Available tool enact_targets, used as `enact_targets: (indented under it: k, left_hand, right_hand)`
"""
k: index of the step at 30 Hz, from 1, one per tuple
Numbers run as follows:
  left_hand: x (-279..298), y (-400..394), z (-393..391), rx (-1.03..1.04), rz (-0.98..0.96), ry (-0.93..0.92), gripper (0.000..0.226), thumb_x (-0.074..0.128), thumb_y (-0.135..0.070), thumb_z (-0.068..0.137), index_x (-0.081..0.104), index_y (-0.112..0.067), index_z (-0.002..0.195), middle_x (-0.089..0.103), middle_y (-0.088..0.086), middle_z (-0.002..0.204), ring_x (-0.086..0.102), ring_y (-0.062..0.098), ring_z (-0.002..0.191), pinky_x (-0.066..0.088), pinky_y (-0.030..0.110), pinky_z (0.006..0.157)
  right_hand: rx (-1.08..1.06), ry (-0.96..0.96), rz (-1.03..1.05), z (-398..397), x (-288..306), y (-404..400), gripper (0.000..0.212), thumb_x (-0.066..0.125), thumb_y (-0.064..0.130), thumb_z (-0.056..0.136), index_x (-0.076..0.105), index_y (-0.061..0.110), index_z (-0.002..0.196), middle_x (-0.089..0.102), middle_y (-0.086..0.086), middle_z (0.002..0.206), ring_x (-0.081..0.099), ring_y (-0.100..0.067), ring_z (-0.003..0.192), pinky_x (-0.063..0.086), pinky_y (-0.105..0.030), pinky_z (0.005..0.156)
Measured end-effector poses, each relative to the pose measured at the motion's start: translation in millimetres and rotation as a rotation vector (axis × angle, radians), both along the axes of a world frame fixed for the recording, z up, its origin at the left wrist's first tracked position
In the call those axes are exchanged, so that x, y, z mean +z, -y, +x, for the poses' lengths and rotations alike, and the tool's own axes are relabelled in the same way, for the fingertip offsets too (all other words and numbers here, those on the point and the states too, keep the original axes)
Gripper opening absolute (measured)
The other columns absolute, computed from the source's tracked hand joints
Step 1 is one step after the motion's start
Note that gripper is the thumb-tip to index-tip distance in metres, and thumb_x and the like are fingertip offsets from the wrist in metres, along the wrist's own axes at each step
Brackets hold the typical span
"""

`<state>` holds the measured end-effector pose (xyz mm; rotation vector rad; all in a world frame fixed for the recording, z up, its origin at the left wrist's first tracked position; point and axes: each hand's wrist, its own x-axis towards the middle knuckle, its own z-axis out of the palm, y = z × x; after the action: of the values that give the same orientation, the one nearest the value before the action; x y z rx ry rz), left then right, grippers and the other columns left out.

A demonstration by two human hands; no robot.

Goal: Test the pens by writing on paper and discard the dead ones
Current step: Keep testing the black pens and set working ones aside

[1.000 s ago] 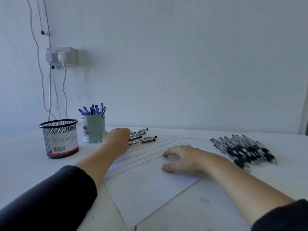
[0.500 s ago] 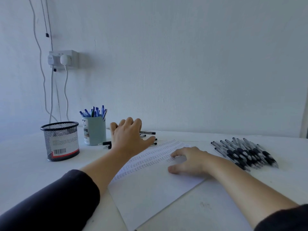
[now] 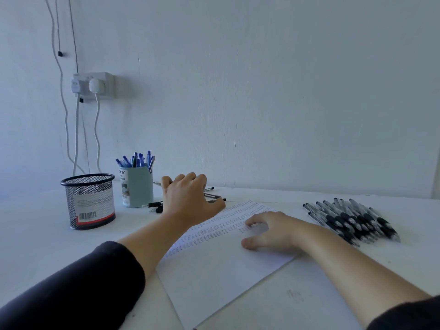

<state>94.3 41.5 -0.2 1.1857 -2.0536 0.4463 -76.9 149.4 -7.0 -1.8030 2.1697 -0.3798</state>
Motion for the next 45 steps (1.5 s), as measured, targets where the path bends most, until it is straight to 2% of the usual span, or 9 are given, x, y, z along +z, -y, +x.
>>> enact_targets:
  k: [4, 7, 9, 11, 13, 18, 22, 30, 45]
  left_hand:
    - [-5, 7, -2, -0.140, 0.049, -0.002, 0.036, 0.065, -0.042, 0.082, 0.056, -0.013, 0.102, 0.042, -0.001, 0.097, 0.049, 0.019, 0.078, 0.040, 0.031, 0.076]
    - [-3, 4, -4, -0.261, 0.121, -0.101, 0.042, 0.055, 0.001, 0.086, 0.058, -0.008, 0.126, 0.042, 0.008, 0.118, 0.058, 0.029, 0.084, 0.054, 0.041, 0.074]
    - [0, -2, -6, -0.309, 0.101, -0.192, 0.036, 0.050, -0.001, 0.090, 0.061, -0.008, 0.124, 0.043, 0.009, 0.128, 0.061, 0.030, 0.089, 0.054, 0.044, 0.076]
    - [2, -8, -10, -0.306, 0.099, -0.292, 0.030, 0.044, -0.024, 0.096, 0.069, -0.008, 0.093, 0.053, 0.008, 0.119, 0.061, 0.028, 0.086, 0.053, 0.038, 0.068]
    - [5, -17, -17, -0.315, 0.284, -0.443, 0.052, 0.036, -0.045, 0.097, 0.059, -0.006, 0.071, 0.061, 0.013, 0.081, 0.056, 0.026, 0.066, 0.044, 0.030, 0.055]
    - [7, -38, -33, -0.466, 0.930, -0.924, 0.057, 0.042, -0.049, 0.097, 0.064, 0.001, 0.080, 0.065, 0.014, 0.063, 0.058, 0.019, 0.045, 0.046, 0.022, 0.045]
    - [-3, -42, -41, -0.401, 0.982, -0.852, 0.006, 0.058, -0.005, 0.082, 0.059, -0.003, 0.077, 0.060, 0.014, 0.059, 0.049, 0.018, 0.040, 0.039, 0.019, 0.040]
    - [-7, -43, -43, -0.281, 0.858, -0.660, 0.013, 0.056, -0.007, 0.072, 0.054, -0.011, 0.059, 0.058, 0.003, 0.046, 0.038, 0.013, 0.038, 0.027, 0.013, 0.040]
    - [-11, -39, -47, -0.248, 0.795, -0.578, 0.011, 0.053, -0.009, 0.071, 0.053, -0.013, 0.061, 0.057, 0.003, 0.047, 0.042, 0.013, 0.041, 0.029, 0.013, 0.041]
  right_hand:
    - [-0.007, 0.056, 0.009, -6, 1, -3, 0.088, 0.069, 0.069, 0.057, 0.042, 0.045, 0.136, 0.030, 0.005, 0.152, 0.031, -0.019, 0.139, 0.027, -0.038, 0.113]
    - [-0.004, 0.082, 0.044, -12, 1, -4, 0.092, 0.073, 0.064, 0.064, 0.032, 0.042, 0.144, 0.023, 0.007, 0.156, 0.026, -0.017, 0.142, 0.022, -0.039, 0.116]
    - [-0.011, 0.071, 0.071, -13, 1, -4, 0.099, 0.072, 0.065, 0.065, 0.025, 0.039, 0.148, 0.019, 0.009, 0.157, 0.021, -0.015, 0.144, 0.018, -0.039, 0.117]
    - [-0.013, 0.063, 0.092, -12, 2, -4, 0.102, 0.069, 0.065, 0.068, 0.018, 0.035, 0.150, 0.015, 0.010, 0.158, 0.017, -0.014, 0.145, 0.015, -0.039, 0.118]
    - [-0.008, 0.045, 0.108, -12, 3, -3, 0.102, 0.067, 0.064, 0.072, 0.014, 0.029, 0.152, 0.014, 0.009, 0.159, 0.015, -0.013, 0.146, 0.014, -0.037, 0.118]
    - [-0.025, 0.022, 0.126, -11, 3, -4, 0.103, 0.065, 0.065, 0.072, 0.013, 0.026, 0.153, 0.012, 0.008, 0.160, 0.013, -0.013, 0.146, 0.012, -0.038, 0.119]
    - [-0.043, 0.039, 0.113, -10, 2, -5, 0.103, 0.065, 0.067, 0.069, 0.016, 0.029, 0.152, 0.015, 0.008, 0.159, 0.018, -0.014, 0.145, 0.018, -0.037, 0.117]
    - [-0.060, 0.045, 0.101, -10, 1, -5, 0.103, 0.066, 0.068, 0.067, 0.018, 0.032, 0.151, 0.018, 0.007, 0.158, 0.020, -0.016, 0.144, 0.023, -0.037, 0.114]
    - [-0.053, 0.031, 0.107, -9, 3, -7, 0.098, 0.064, 0.068, 0.071, 0.019, 0.032, 0.151, 0.016, 0.008, 0.158, 0.017, -0.015, 0.145, 0.021, -0.036, 0.113]
